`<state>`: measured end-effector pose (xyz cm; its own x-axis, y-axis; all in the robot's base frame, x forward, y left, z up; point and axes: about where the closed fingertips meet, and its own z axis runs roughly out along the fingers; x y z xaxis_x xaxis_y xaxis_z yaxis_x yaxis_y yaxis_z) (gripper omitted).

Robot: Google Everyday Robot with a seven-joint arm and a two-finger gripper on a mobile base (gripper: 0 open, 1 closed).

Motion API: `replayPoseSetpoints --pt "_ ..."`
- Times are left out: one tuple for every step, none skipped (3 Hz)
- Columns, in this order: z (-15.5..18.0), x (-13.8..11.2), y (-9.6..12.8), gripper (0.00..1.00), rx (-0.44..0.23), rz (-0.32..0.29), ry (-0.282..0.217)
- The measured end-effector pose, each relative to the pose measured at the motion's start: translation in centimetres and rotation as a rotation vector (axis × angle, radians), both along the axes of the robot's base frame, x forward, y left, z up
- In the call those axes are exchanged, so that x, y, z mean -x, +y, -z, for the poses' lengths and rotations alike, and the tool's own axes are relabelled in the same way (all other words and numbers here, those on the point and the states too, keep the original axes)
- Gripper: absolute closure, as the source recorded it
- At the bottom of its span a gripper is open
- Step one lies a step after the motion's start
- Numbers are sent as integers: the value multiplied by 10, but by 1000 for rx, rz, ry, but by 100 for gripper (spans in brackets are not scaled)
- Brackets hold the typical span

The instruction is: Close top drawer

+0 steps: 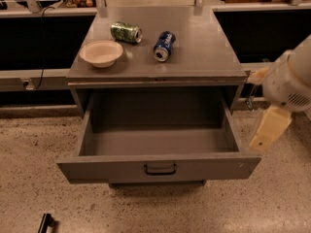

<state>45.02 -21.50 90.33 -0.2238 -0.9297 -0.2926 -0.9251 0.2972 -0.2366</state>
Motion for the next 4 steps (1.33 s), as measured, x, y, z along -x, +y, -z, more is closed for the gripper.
replayPoseSetpoints --pt "77 21 21 0 -132 -46 29" --pt "88 26 22 0 -187 -54 -26" --pt "103 28 20 0 -152 -37 16" --pt "141 42 28 18 -130 -61 41"
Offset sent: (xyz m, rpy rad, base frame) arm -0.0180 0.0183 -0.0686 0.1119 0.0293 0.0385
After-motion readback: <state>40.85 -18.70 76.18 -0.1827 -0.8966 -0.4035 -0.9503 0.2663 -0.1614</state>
